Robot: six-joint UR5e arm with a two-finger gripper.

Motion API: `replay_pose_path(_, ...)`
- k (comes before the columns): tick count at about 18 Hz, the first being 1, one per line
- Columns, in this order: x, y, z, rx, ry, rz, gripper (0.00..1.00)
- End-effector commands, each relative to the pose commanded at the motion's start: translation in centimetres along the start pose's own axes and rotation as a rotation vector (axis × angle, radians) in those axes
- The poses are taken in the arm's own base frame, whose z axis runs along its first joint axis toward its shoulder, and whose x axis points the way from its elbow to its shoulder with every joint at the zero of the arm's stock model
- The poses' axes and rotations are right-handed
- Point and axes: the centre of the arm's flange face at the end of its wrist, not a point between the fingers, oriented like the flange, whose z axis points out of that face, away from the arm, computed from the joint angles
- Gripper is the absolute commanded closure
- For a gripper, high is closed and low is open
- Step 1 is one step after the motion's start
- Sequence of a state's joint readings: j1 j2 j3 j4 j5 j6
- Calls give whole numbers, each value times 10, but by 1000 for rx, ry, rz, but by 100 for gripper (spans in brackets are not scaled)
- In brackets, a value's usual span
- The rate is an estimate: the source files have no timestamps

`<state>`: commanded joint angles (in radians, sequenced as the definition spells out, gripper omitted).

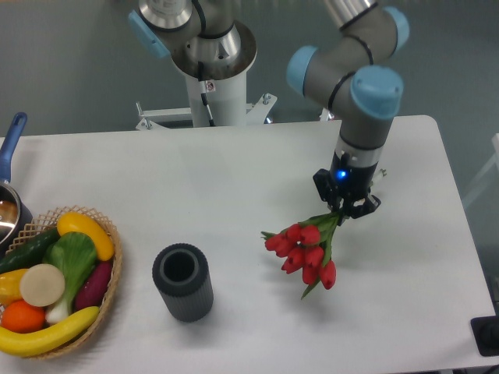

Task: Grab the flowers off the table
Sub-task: 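Lift the red tulip bunch up off the table by its stems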

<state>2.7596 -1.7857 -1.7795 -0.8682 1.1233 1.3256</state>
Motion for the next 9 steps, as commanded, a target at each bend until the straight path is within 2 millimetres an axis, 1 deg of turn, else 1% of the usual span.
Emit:
replay_pose_path(2,-2,-5,-9,86,3,-10,77)
replay_pose_path(3,-2,-11,-13,139,10,-11,77)
replay_pose_path(4,1,-17,-16,187,20,-22,77)
replay_pose_path(5,3,-24,-26,236,20,-45,77)
replay_pose_path(7,9,-39,-35,334,48,-95,77)
replay_pose_path(9,12,-48,-47,403,59,-111,77)
